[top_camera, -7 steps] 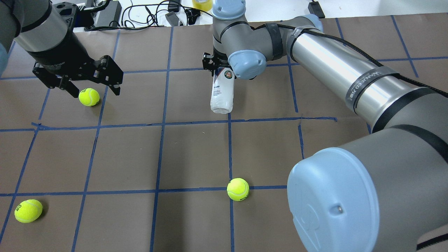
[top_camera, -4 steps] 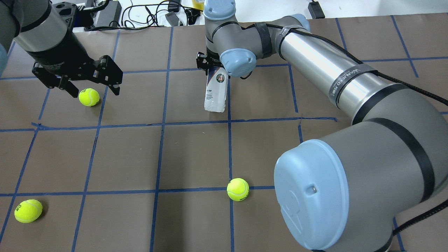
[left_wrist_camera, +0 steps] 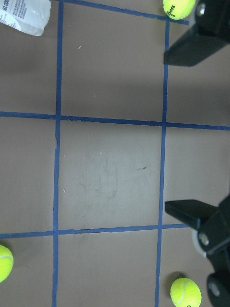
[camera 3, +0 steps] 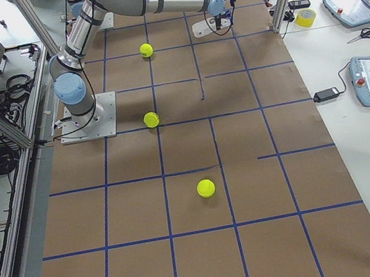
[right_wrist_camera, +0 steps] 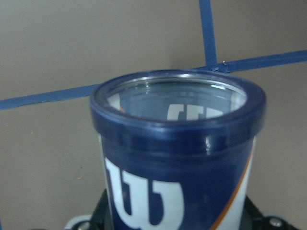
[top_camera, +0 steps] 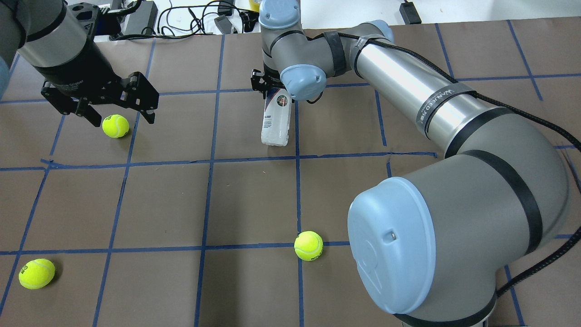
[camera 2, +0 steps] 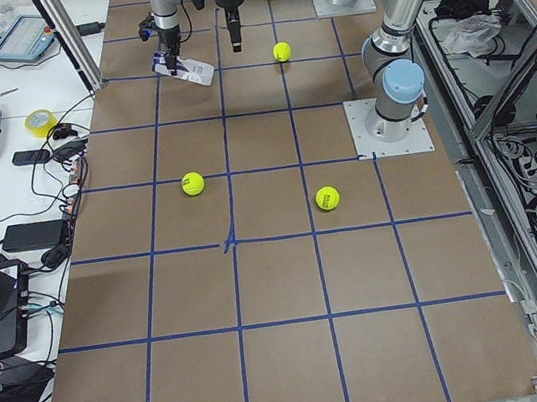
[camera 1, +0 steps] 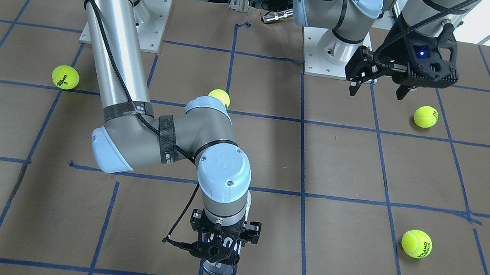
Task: Lift up tennis ball bucket
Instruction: 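Carry the held can farther toward the left gripper, tilting it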
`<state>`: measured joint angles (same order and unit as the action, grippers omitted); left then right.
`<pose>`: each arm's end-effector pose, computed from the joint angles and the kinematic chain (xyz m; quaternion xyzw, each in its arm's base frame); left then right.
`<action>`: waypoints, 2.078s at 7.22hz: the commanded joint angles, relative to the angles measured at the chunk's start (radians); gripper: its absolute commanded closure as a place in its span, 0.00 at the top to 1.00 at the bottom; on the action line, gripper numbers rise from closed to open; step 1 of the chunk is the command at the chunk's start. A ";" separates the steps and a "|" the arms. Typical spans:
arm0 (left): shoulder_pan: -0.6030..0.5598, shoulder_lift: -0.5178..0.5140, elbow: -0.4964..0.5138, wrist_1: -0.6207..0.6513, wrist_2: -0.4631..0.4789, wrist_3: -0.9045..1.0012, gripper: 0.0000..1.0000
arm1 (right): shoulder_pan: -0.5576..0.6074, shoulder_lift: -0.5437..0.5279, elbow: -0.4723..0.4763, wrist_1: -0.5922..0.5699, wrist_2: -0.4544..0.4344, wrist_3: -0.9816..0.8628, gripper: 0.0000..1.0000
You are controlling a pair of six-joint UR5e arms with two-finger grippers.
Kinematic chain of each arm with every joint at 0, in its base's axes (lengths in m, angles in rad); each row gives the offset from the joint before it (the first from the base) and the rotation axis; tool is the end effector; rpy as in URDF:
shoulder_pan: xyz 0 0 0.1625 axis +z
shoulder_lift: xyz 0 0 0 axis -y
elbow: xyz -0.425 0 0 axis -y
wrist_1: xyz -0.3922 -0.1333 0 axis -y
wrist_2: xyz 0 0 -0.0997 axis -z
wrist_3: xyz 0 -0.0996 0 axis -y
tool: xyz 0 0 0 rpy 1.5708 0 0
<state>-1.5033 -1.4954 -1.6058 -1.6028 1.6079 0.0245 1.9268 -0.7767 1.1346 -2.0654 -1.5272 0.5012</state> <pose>-0.0983 -0.4681 0.5034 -0.0216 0.9996 -0.0033 0.0187 0.4018 -0.6857 0.2380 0.0709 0.9949 -0.0531 0.0482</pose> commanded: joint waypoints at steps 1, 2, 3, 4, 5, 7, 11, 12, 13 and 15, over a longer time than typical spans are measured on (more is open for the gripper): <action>0.001 0.001 0.001 0.000 0.003 0.002 1.00 | 0.015 -0.006 -0.004 0.025 0.009 -0.009 0.76; 0.002 0.001 0.001 0.000 0.004 0.002 1.00 | 0.037 -0.006 -0.010 0.045 0.009 -0.062 0.71; 0.002 0.001 0.001 0.000 0.004 0.002 1.00 | 0.056 -0.012 -0.028 0.092 0.004 -0.094 0.71; 0.002 0.000 0.001 0.000 0.004 0.002 1.00 | 0.089 -0.021 -0.059 0.135 -0.017 -0.168 0.70; 0.002 0.000 0.001 0.000 0.004 0.002 1.00 | 0.100 -0.022 -0.067 0.148 -0.049 -0.247 0.67; 0.002 0.000 0.001 0.001 0.004 0.002 1.00 | 0.165 -0.021 -0.067 0.140 -0.167 -0.399 0.61; 0.002 -0.002 0.001 0.003 0.003 0.000 1.00 | 0.228 -0.016 -0.056 0.055 -0.177 -0.685 0.59; 0.002 0.000 0.001 0.001 0.007 0.006 1.00 | 0.238 -0.010 -0.055 0.019 -0.177 -0.785 0.59; 0.012 0.006 0.007 -0.002 0.006 0.008 1.00 | 0.239 -0.012 -0.053 0.012 -0.182 -0.858 0.59; 0.041 0.015 0.018 -0.032 0.007 0.094 1.00 | 0.239 -0.010 -0.030 -0.027 -0.191 -1.040 0.59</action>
<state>-1.4852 -1.4873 -1.5918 -1.6235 1.6142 0.0551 2.1650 -0.7857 1.0913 -2.0723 -1.7139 -0.4295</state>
